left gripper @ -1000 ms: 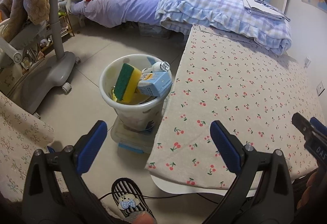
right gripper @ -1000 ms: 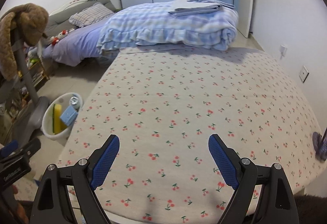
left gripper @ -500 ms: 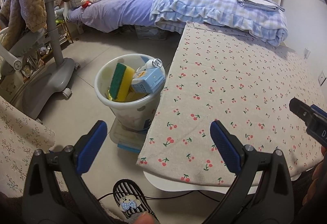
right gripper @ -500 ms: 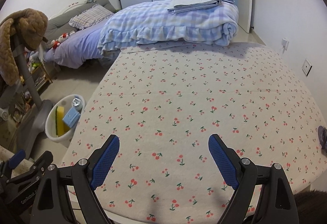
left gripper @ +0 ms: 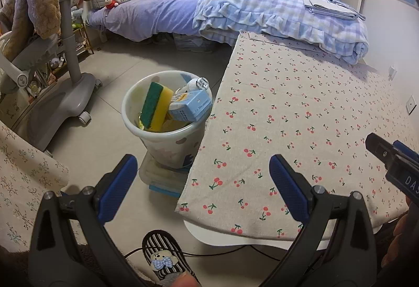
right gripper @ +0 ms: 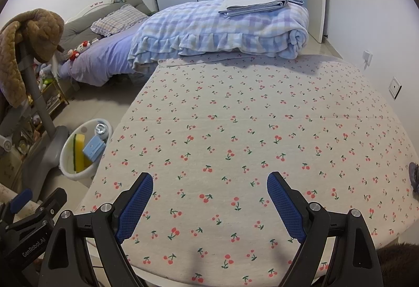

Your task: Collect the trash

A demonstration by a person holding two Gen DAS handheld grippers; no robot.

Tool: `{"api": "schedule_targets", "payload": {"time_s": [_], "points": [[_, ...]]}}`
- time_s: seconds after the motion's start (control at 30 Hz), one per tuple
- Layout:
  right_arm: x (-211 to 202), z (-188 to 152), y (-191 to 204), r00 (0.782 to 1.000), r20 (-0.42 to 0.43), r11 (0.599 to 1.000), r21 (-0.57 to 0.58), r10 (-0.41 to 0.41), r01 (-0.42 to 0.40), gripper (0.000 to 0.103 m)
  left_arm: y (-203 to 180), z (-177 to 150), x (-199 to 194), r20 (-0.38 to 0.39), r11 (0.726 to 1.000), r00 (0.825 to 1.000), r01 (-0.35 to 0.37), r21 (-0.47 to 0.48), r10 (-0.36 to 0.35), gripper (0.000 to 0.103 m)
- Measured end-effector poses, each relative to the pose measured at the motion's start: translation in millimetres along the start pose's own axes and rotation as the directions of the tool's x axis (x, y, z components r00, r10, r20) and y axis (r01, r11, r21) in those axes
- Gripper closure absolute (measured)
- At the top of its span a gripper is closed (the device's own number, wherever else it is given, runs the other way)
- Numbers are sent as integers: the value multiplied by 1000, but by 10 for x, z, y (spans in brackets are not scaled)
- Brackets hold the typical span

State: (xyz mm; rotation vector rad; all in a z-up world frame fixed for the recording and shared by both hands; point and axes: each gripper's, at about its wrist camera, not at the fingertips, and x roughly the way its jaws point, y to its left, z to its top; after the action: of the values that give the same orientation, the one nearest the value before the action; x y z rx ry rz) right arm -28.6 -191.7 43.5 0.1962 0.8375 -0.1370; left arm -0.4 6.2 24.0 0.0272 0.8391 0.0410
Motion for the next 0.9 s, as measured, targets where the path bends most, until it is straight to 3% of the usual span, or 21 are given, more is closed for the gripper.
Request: {"api": "schedule_targets", "payload": {"time_s": [0.9], "points": [[18,-32,10,1000,-7,1000,3,9,-9,13,-1,3,7,0,1000,1000,7,-14,-7,3]]}}
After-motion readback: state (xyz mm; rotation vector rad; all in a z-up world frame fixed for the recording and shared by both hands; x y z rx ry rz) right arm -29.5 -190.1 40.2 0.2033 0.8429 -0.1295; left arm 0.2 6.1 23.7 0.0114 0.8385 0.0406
